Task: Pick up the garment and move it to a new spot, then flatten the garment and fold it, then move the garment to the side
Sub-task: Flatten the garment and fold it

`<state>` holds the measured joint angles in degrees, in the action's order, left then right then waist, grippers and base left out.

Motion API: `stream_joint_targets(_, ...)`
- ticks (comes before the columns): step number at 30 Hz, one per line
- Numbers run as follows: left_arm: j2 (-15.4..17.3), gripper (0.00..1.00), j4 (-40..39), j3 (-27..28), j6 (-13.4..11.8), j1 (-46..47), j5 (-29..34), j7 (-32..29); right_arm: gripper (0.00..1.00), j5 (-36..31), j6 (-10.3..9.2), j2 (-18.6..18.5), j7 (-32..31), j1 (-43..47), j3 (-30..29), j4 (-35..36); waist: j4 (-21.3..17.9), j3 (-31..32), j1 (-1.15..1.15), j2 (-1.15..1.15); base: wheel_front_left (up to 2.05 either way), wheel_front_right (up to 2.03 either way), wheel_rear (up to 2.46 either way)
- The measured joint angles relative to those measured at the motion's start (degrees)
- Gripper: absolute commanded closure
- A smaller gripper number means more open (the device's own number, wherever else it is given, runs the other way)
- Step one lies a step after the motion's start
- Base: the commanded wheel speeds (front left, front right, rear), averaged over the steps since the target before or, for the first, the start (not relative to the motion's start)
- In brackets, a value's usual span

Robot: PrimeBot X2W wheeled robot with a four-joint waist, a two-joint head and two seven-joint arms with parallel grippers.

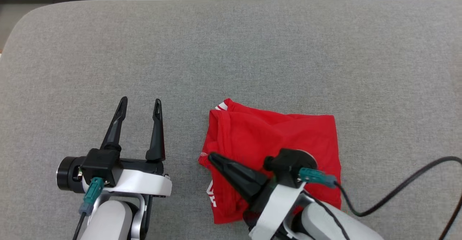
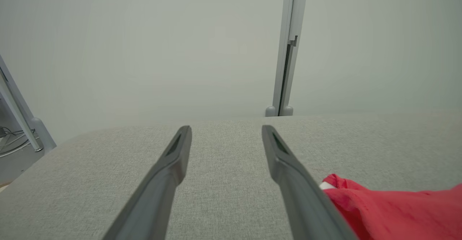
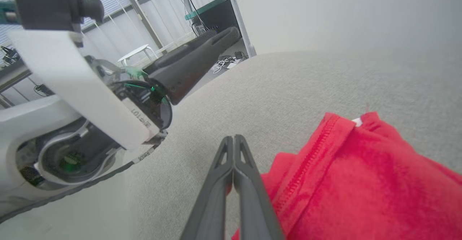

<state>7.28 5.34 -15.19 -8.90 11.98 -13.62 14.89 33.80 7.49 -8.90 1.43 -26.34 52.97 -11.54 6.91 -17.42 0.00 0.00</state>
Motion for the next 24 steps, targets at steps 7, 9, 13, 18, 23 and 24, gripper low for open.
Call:
stream_joint_targets(7,0.7,0.00,-0.4,0.6,-0.3,-0.1,0.0,0.0,1.00,-0.9,0.00,-3.6,2.7,1.6,-11.2,4.9,-1.6,1.3,0.00,0.00,0.00,0.00,0.00)
stream_joint_targets(9,0.9,0.00,-0.7,1.0,-0.5,-0.2,0.0,0.0,1.00,-1.7,0.00,-4.0,3.1,3.1,-16.0,5.8,-2.1,1.8,0.00,0.00,0.00,0.00,0.00)
stream_joint_targets(13,1.4,0.00,-1.3,1.9,-0.7,-1.0,-0.3,0.1,0.00,-3.9,0.00,-4.6,3.5,6.6,-27.1,7.1,-3.0,2.7,0.00,0.00,0.00,0.00,0.00)
stream_joint_targets(18,2.2,0.00,-1.8,3.0,-0.8,-2.0,-1.1,0.1,0.00,-7.1,0.00,-4.7,3.2,11.7,-38.9,8.8,-3.9,4.1,0.00,0.00,0.00,0.00,0.00)
stream_joint_targets(23,3.1,0.00,-1.8,3.9,-0.7,-4.5,-2.1,0.1,0.00,-9.7,0.00,-4.8,1.4,17.3,-46.2,10.7,-4.5,6.4,0.00,0.00,0.00,0.00,0.00)
stream_joint_targets(24,3.3,0.00,-1.8,3.9,-0.6,-5.0,-2.2,0.1,0.00,-10.0,0.00,-4.7,1.0,18.4,-47.1,11.2,-4.7,6.9,0.00,0.00,0.00,0.00,0.00)
